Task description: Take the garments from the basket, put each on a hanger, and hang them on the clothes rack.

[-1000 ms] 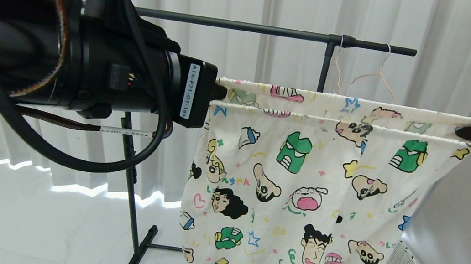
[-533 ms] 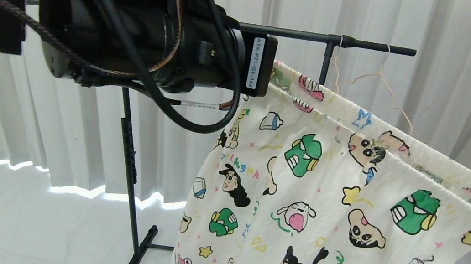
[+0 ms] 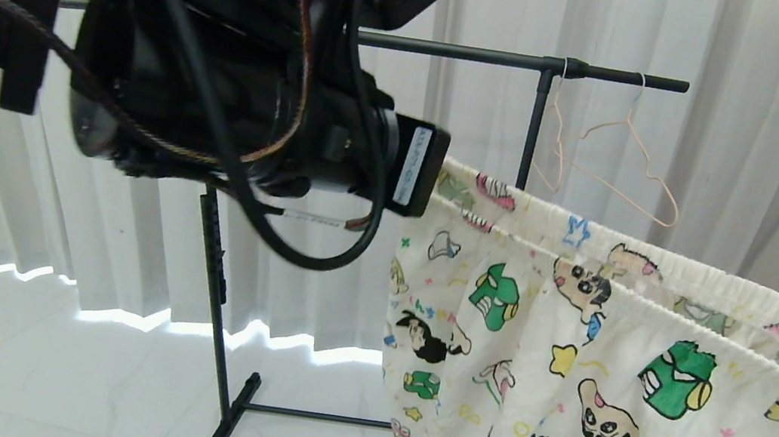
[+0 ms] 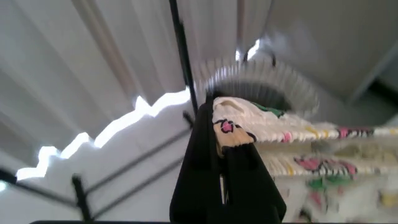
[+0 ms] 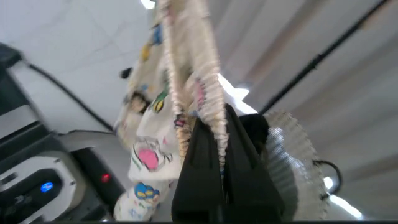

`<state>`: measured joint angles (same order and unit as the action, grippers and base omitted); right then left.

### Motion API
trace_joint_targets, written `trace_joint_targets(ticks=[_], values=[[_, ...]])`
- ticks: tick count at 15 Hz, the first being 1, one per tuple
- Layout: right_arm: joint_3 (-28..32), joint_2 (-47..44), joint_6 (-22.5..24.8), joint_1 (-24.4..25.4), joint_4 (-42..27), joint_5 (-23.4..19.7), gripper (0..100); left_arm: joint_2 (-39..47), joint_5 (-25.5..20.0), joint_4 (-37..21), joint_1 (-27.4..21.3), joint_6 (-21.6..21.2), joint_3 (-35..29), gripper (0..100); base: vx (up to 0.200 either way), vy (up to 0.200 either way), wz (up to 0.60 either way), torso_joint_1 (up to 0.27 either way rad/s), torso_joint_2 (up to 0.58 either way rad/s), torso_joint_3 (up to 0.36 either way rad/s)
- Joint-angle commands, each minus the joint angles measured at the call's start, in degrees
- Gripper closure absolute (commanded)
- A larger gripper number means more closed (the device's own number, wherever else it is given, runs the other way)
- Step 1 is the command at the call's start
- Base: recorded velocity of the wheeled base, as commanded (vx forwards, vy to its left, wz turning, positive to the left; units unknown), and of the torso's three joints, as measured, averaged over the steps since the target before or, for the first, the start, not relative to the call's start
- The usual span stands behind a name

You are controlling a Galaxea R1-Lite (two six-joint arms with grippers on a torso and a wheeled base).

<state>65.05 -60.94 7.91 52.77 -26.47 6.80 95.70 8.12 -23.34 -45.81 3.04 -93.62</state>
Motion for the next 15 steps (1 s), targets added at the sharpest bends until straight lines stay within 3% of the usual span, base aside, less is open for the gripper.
trace_joint_targets(ticks=[1, 3, 6, 11, 15], values=[[0.0, -1.5, 0.0, -0.4, 0.3, 2.2, 100, -5.7, -2.1, -6.1, -1.1, 0.5, 1.0, 100, 0.000, 0.000, 0.00, 0.000, 0.00, 0.000], [0.1, -4.4, 0.1, -2.2, 5.3, 2.7, 100, -9.2, -5.0, -12.3, -2.8, 1.2, 1.6, 100, 0.000, 0.000, 0.00, 0.000, 0.00, 0.000], [1.6, -11.3, 0.3, -3.0, 17.6, 2.5, 100, -16.1, -11.8, -17.3, -5.8, 2.5, 5.4, 100, 0.000, 0.000, 0.00, 0.000, 0.00, 0.000], [15.5, -21.8, 0.4, -2.8, 17.9, -0.7, 100, -23.5, -12.2, -17.7, -14.0, 2.6, 14.1, 100, 0.000, 0.000, 0.00, 0.000, 0.00, 0.000], [18.5, -23.7, 0.4, -2.3, 16.4, -0.8, 100, -23.8, -12.1, -17.6, -14.7, 2.6, 13.8, 100, 0.000, 0.000, 0.00, 0.000, 0.00, 0.000]])
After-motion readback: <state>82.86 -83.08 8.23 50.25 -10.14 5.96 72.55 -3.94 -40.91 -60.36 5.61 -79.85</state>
